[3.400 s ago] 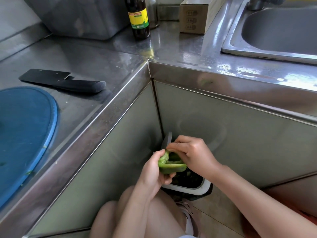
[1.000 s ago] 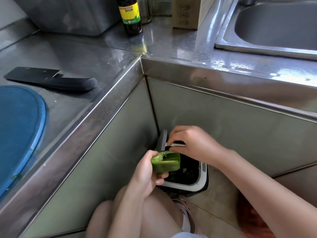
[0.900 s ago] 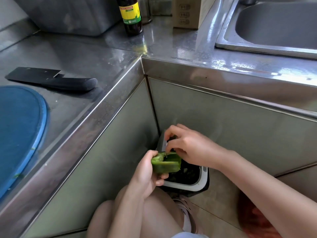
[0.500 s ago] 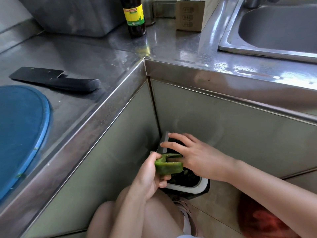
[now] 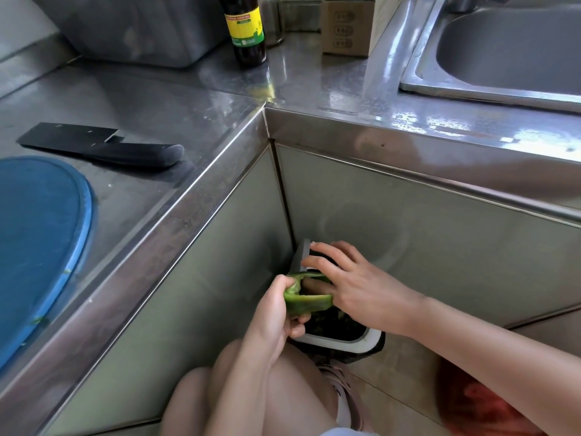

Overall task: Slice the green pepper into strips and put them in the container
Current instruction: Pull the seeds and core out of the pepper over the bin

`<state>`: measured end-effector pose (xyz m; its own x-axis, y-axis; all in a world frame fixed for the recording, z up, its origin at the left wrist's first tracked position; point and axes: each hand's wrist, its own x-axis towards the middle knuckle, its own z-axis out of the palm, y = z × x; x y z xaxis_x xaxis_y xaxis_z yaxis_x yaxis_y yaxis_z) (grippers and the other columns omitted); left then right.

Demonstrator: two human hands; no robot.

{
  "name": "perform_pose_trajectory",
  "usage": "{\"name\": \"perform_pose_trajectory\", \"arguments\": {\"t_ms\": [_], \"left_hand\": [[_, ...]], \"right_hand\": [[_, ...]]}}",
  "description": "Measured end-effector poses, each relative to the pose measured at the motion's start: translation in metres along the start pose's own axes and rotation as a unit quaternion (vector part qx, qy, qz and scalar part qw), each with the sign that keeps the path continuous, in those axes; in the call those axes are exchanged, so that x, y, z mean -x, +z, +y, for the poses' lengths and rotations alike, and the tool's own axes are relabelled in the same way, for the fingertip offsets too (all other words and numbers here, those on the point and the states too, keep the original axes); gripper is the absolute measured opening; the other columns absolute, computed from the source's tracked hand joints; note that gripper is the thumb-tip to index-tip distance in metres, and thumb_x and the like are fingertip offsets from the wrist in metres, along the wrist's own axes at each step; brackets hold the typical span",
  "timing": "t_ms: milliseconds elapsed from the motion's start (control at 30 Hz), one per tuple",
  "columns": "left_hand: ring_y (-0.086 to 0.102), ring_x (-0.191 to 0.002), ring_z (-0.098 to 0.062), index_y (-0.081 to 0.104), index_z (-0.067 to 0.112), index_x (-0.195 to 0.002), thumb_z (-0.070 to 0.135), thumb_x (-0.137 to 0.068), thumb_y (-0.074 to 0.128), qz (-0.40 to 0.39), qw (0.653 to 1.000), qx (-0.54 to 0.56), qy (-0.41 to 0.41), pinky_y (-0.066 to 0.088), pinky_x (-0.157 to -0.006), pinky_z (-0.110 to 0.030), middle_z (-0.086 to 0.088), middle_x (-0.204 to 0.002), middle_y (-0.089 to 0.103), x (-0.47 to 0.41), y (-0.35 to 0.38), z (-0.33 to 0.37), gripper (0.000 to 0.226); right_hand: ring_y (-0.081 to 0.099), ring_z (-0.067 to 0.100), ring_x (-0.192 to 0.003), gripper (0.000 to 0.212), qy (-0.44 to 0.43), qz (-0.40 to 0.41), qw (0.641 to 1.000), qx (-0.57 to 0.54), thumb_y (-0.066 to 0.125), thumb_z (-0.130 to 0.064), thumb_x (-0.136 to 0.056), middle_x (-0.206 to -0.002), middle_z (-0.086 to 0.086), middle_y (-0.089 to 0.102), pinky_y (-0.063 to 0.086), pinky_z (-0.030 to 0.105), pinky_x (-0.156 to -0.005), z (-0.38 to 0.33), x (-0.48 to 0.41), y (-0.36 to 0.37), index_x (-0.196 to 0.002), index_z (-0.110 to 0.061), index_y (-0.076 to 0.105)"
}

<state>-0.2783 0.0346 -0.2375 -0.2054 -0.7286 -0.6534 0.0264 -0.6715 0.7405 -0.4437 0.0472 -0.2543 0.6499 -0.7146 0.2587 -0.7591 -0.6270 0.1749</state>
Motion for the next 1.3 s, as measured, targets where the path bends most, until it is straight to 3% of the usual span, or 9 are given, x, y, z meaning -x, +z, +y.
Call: {"name": "perform_pose_trajectory", "arguments": {"t_ms": [133,233,300,400,533,633,733,1033,1300], "left_hand": [[0.035,-0.043,-0.014,0.054,0.008,-0.086,0.02,-0.093,0.035,0.039,0.999,0.022,0.012,0.016,-0.039,-0.018,-0.009,-0.064,0.049,-0.006,-0.003,-0.003,0.023],[0.034,-0.04,-0.013,0.054,0.008,-0.08,0.018,-0.093,0.035,0.068,0.996,0.036,0.038,0.016,-0.037,-0.017,-0.007,-0.058,0.049,-0.01,-0.007,-0.003,0.026],[0.035,-0.04,-0.013,0.055,0.009,-0.079,0.018,-0.093,0.034,0.072,0.996,0.038,0.047,0.017,-0.037,-0.017,-0.006,-0.057,0.05,-0.011,-0.009,-0.003,0.027],[0.037,-0.04,-0.013,0.056,0.009,-0.082,0.019,-0.093,0.036,0.068,0.997,0.017,0.043,0.017,-0.038,-0.017,-0.009,-0.064,0.05,-0.011,-0.007,-0.004,0.024],[0.037,-0.042,-0.013,0.056,0.01,-0.083,0.019,-0.093,0.037,0.055,0.998,-0.005,0.035,0.017,-0.039,-0.018,-0.006,-0.06,0.049,-0.01,-0.005,-0.004,0.023],[0.037,-0.043,-0.014,0.057,0.01,-0.085,0.02,-0.092,0.038,0.042,0.999,-0.011,0.027,0.018,-0.037,-0.017,-0.006,-0.06,0.051,-0.01,-0.005,-0.005,0.023],[0.036,-0.042,-0.013,0.055,0.01,-0.085,0.02,-0.092,0.037,0.032,0.999,-0.005,0.021,0.017,-0.037,-0.018,-0.004,-0.057,0.051,-0.01,-0.004,-0.004,0.022],[0.035,-0.043,-0.013,0.052,0.011,-0.083,0.019,-0.093,0.035,0.022,0.999,-0.03,0.011,0.017,-0.039,-0.018,-0.006,-0.06,0.051,-0.009,-0.002,-0.004,0.022],[0.035,-0.043,-0.013,0.043,0.013,-0.07,0.018,-0.094,0.037,0.019,0.999,-0.045,0.018,0.016,-0.041,-0.018,-0.004,-0.053,0.049,-0.008,-0.001,-0.005,0.026]], "right_hand": [[0.037,0.035,-0.129,0.039,0.03,0.011,0.999,-0.002,0.035,-0.015,-0.088,-0.127,0.011,0.049,0.03,0.046,-0.104,0.002,0.002,0.003,-0.112,-0.012,0.066],[0.043,0.031,-0.12,0.022,0.076,0.022,0.997,-0.02,0.05,-0.015,-0.083,-0.118,0.009,0.055,0.034,0.041,-0.097,0.009,0.005,0.006,-0.095,-0.013,0.069],[0.056,0.026,-0.099,0.005,0.123,0.036,0.989,-0.068,0.065,-0.016,-0.079,-0.1,0.004,0.061,0.036,0.035,-0.088,0.015,0.004,0.009,-0.083,-0.015,0.069],[0.06,0.023,-0.07,0.014,0.204,0.038,0.961,-0.184,0.078,-0.012,-0.07,-0.075,-0.002,0.061,0.041,0.03,-0.071,0.02,-0.002,0.013,-0.072,-0.015,0.065],[0.065,0.019,-0.075,0.013,0.3,0.025,0.897,-0.324,0.065,-0.004,-0.08,-0.078,-0.002,0.07,0.049,0.029,-0.068,0.019,-0.014,0.006,-0.085,-0.015,0.068],[0.067,0.018,-0.082,0.026,0.269,0.025,0.902,-0.337,0.052,-0.002,-0.083,-0.09,-0.002,0.072,0.052,0.031,-0.073,0.016,-0.022,0.005,-0.096,-0.016,0.071],[0.065,0.022,-0.082,0.031,0.244,0.029,0.912,-0.329,0.044,-0.003,-0.075,-0.09,-0.001,0.069,0.051,0.031,-0.071,0.016,-0.027,0.006,-0.088,-0.013,0.07],[0.062,0.018,-0.084,0.024,0.183,-0.022,0.921,-0.342,0.066,-0.031,-0.083,-0.093,0.0,0.066,0.05,0.034,-0.073,0.012,-0.032,0.008,-0.1,-0.014,0.07],[0.061,0.029,-0.063,0.01,0.139,-0.031,0.956,-0.255,0.07,-0.018,-0.078,-0.075,0.006,0.063,0.045,0.029,-0.055,0.005,-0.034,0.015,-0.082,-0.009,0.068]]}}
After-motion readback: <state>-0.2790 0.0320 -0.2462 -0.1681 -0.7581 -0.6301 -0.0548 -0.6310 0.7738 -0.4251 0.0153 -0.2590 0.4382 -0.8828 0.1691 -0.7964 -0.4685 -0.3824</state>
